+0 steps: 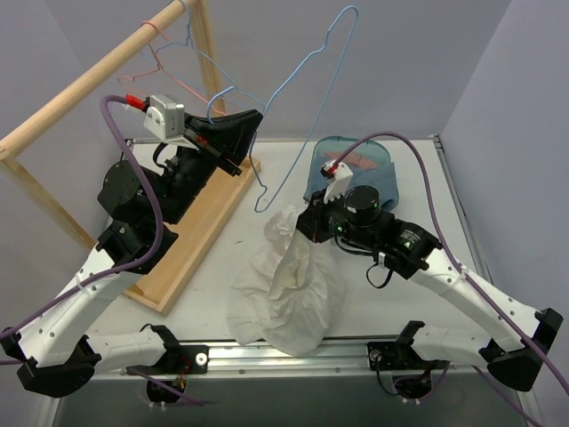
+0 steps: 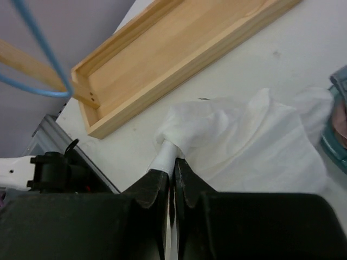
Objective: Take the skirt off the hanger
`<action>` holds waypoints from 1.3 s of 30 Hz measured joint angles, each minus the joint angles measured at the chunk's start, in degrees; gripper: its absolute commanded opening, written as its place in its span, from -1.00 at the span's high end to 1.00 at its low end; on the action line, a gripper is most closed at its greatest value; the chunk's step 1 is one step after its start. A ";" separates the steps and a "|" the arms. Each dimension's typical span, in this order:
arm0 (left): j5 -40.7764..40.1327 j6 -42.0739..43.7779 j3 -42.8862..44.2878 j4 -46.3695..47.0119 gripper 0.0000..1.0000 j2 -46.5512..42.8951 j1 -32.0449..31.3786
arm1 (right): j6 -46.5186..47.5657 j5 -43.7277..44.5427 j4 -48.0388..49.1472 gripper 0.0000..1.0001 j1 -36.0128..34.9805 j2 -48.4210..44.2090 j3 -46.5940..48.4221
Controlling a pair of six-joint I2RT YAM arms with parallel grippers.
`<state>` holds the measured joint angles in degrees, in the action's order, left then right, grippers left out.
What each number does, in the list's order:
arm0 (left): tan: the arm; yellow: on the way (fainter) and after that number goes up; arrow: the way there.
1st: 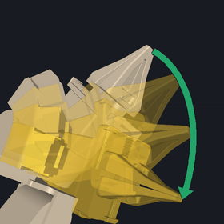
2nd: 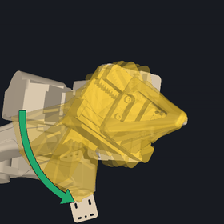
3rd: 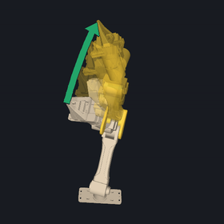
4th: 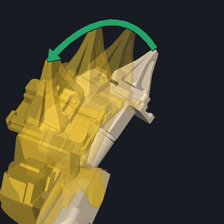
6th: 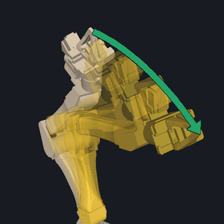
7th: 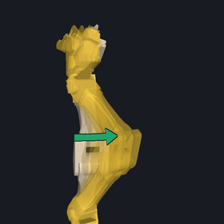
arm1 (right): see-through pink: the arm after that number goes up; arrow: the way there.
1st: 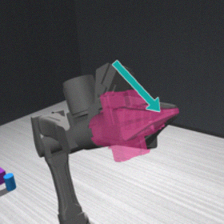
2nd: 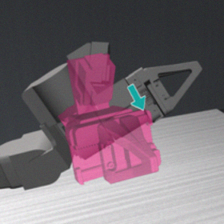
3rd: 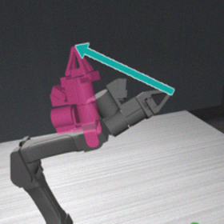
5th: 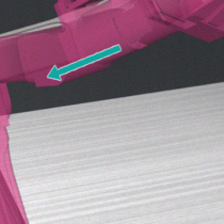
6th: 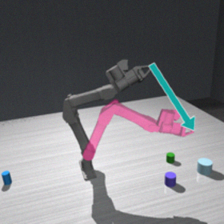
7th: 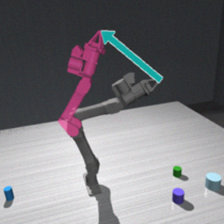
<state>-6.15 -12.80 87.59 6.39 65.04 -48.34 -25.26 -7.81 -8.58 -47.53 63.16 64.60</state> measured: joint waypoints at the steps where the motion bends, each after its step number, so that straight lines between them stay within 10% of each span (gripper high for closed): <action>1: 0.48 -0.33 0.83 -0.04 0.95 0.17 0.00 | 0.26 1.57 -0.83 1.00 0.26 -0.15 0.17; 19: 6.23 -3.41 -0.44 -17.07 0.95 -19.96 0.00 | 17.55 22.53 -10.54 1.00 24.44 18.05 47.98; 33: 12.98 -4.94 -8.96 -31.39 0.95 -15.19 0.00 | 26.05 20.24 1.62 1.00 26.34 33.79 62.88; 39: 13.94 -4.55 -11.19 -34.51 0.95 -16.00 0.00 | 27.04 20.26 7.37 1.00 26.75 34.03 55.30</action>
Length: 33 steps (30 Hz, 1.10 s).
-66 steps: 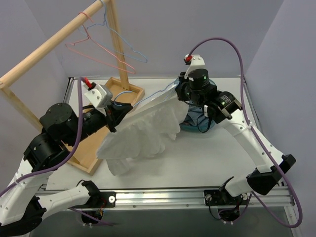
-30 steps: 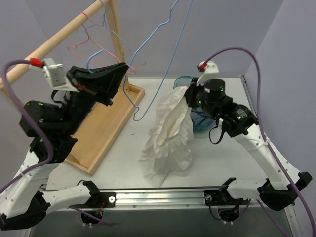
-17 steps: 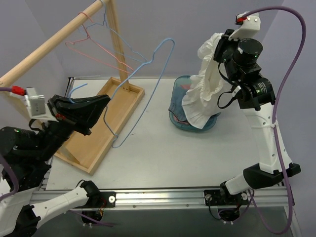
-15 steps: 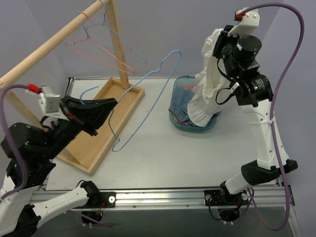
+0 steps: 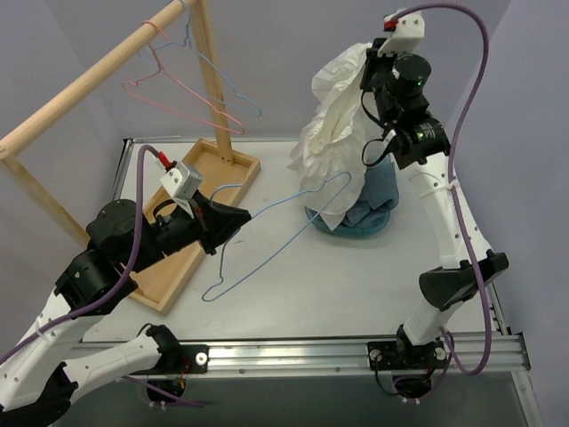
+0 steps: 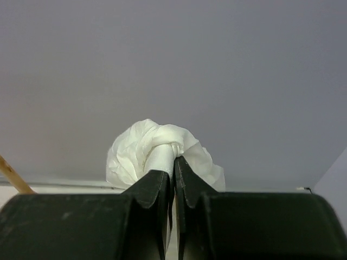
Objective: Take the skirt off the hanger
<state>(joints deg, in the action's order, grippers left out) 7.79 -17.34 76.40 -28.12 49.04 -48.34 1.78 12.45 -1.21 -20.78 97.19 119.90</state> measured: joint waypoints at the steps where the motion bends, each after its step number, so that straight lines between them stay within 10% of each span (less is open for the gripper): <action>1: 0.00 0.22 -0.02 -0.48 0.95 -0.59 0.00 | 0.00 0.09 1.29 1.00 0.09 -0.76 -3.32; 8: -0.28 1.73 -0.02 -2.67 0.95 -3.61 0.00 | -0.24 0.94 4.55 1.00 1.81 -2.69 -19.61; 33: 0.20 1.27 -0.02 -2.97 0.95 -1.14 0.00 | -2.67 -5.51 7.28 1.00 6.97 -9.09 -19.17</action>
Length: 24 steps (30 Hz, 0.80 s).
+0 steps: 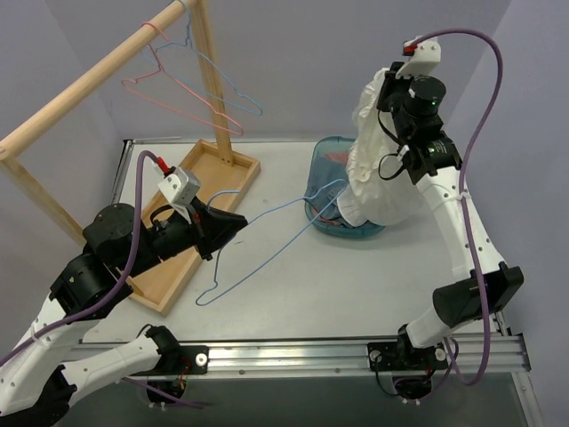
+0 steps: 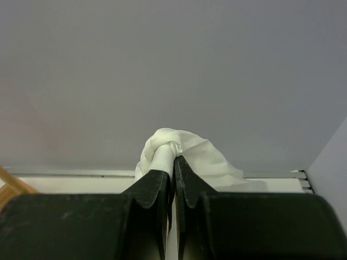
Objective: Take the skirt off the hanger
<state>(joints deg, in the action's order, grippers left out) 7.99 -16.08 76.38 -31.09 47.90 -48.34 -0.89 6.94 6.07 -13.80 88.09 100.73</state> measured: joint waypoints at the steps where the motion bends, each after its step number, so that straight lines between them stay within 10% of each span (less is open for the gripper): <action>1: -0.02 0.00 0.00 0.00 0.95 0.00 0.00 | -0.42 -0.57 -0.26 1.00 -0.37 0.76 -0.20; 24: 0.68 0.00 0.02 0.00 0.95 1.79 0.00 | -5.68 7.58 -2.93 1.00 -2.73 -2.25 -22.77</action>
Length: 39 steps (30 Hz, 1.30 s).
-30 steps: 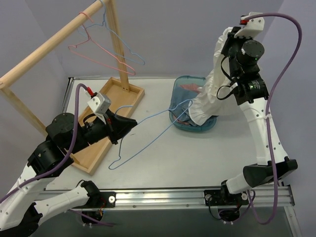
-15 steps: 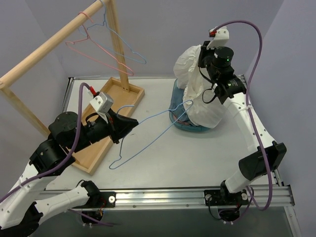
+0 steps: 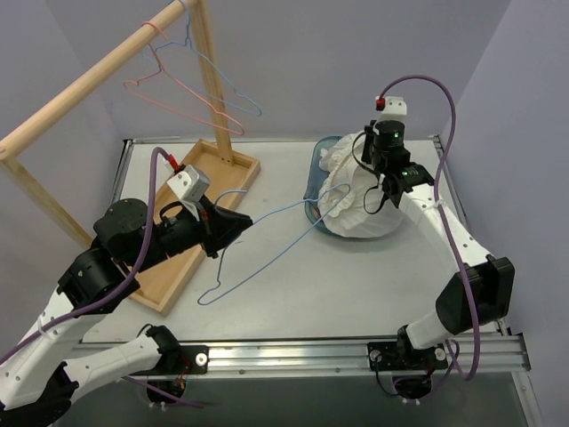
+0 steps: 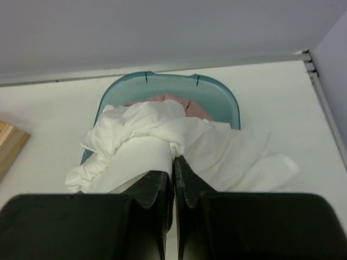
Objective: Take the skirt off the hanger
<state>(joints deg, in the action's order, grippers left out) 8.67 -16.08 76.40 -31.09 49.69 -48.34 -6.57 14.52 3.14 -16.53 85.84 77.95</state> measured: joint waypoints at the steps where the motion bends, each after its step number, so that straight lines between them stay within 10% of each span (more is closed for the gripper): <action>1: 0.17 -0.02 0.00 0.00 0.95 0.07 0.00 | -0.79 -0.35 -0.98 1.00 0.07 0.37 -0.13; 11: 2.67 -0.31 1.57 -0.76 0.95 2.23 0.00 | -12.57 -8.66 -9.20 0.63 -0.13 14.88 -1.27; 26: 4.28 -2.05 2.60 -2.82 0.95 2.40 0.00 | -11.54 -6.14 -25.90 -0.99 -1.51 22.56 19.61; 37: 4.68 -2.38 2.62 -3.06 0.95 3.89 0.00 | -10.12 -1.01 -31.43 -0.99 -3.93 8.68 18.99; 39: 4.68 -2.34 2.78 -3.21 0.95 4.37 0.00 | -11.32 -0.79 -31.28 -0.71 -5.66 2.93 12.90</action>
<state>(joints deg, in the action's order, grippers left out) 13.34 -18.41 79.18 -34.30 54.06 -48.34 -17.89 13.74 -28.14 -22.20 88.77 90.85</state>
